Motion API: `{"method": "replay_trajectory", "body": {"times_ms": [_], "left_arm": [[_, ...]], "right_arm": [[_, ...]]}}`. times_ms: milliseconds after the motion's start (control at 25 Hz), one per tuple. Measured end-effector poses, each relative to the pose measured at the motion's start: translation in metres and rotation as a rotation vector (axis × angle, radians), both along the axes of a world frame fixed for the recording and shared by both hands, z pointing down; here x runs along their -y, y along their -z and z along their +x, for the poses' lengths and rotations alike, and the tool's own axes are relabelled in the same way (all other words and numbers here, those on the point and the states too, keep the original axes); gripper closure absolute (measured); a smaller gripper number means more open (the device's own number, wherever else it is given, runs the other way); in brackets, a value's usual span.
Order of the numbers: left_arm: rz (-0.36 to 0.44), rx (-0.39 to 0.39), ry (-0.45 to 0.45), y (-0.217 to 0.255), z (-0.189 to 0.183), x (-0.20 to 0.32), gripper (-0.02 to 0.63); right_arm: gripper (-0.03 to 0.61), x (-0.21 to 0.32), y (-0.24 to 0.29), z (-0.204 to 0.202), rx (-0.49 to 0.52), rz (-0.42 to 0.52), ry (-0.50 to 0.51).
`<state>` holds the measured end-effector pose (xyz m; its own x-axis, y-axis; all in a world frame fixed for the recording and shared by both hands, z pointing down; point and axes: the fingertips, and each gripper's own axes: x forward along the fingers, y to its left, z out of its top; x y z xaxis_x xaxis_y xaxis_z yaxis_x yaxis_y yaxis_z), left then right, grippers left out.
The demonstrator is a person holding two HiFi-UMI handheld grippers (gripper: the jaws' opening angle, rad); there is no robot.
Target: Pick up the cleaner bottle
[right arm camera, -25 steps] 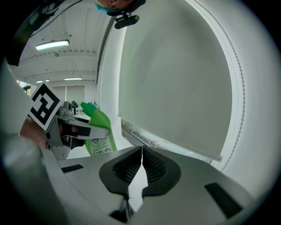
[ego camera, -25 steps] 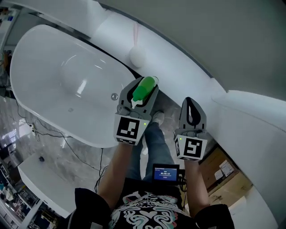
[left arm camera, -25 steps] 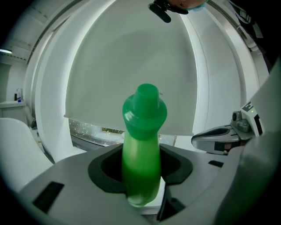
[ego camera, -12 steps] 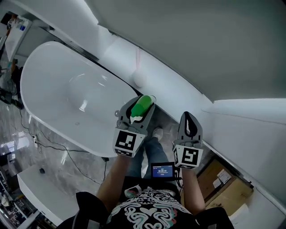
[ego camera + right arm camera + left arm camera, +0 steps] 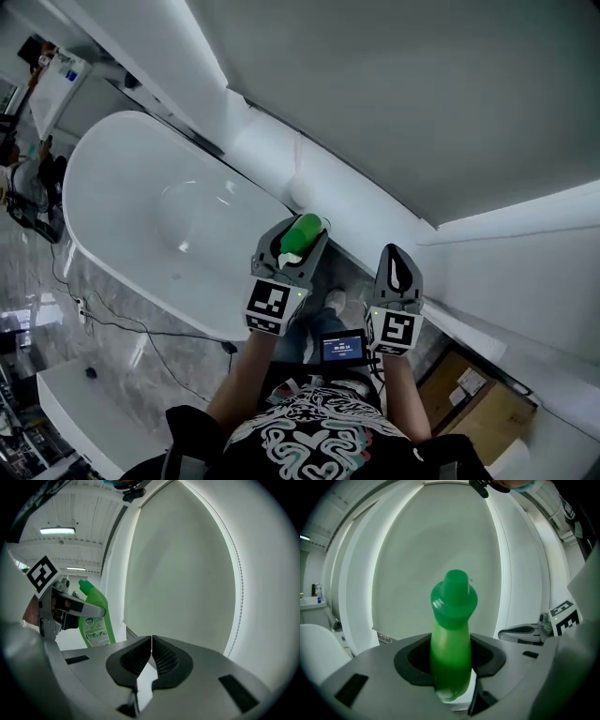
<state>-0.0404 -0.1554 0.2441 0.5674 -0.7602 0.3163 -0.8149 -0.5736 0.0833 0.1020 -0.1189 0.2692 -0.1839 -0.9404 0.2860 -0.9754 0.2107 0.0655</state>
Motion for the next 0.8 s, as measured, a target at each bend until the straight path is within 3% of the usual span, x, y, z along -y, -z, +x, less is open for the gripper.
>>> {"method": "replay_trajectory", "body": {"times_ms": [520,800], "left_arm": [[0.012,-0.006,0.029,0.054,-0.021,-0.016,0.420],[-0.007,-0.017,0.053,0.057,-0.026,-0.025,0.420]], "right_arm": [[0.551,-0.020,0.041,-0.005,0.016,0.042,-0.013],[0.551,-0.021,0.063,0.003,0.016,0.056,-0.024]]}}
